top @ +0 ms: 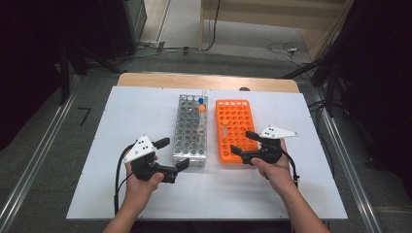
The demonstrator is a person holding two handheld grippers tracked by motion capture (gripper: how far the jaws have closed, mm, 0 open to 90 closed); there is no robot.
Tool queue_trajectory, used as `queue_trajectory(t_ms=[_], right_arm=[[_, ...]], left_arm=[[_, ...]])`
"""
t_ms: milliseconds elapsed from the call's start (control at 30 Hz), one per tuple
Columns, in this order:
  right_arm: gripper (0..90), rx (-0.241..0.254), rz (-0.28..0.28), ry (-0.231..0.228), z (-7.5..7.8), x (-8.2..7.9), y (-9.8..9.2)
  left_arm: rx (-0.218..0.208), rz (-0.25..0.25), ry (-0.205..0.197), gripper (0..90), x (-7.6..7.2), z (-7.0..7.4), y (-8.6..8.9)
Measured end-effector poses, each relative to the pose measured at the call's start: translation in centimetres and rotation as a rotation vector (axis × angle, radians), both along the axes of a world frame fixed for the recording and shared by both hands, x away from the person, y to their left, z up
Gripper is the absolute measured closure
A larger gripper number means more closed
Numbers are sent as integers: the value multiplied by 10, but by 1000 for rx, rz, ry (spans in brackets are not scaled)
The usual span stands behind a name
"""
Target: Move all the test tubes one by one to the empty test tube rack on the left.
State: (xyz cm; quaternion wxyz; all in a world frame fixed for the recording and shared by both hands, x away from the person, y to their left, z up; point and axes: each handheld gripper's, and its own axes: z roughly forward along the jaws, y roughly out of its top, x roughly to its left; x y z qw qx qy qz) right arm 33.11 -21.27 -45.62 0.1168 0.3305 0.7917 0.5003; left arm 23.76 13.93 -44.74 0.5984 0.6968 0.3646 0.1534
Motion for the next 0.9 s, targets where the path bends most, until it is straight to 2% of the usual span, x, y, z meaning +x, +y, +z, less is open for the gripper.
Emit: queue_trajectory(t_ms=[200, 500, 667, 900], right_arm=[[320, -25, -62, 0, -4, 9, 13], [510, -81, -117, 34, -11, 21, 40], [587, -133, -139, 48, -12, 24, 53], [665, -174, -173, 59, -12, 26, 60]], left_arm=[[-6, 4, 3, 0, 0, 0, 1], [-9, 1, -1, 0, -1, 1, 1], [-14, 2, -1, 0, -1, 2, 2], [-14, 1, 0, 0, -1, 2, 1]])
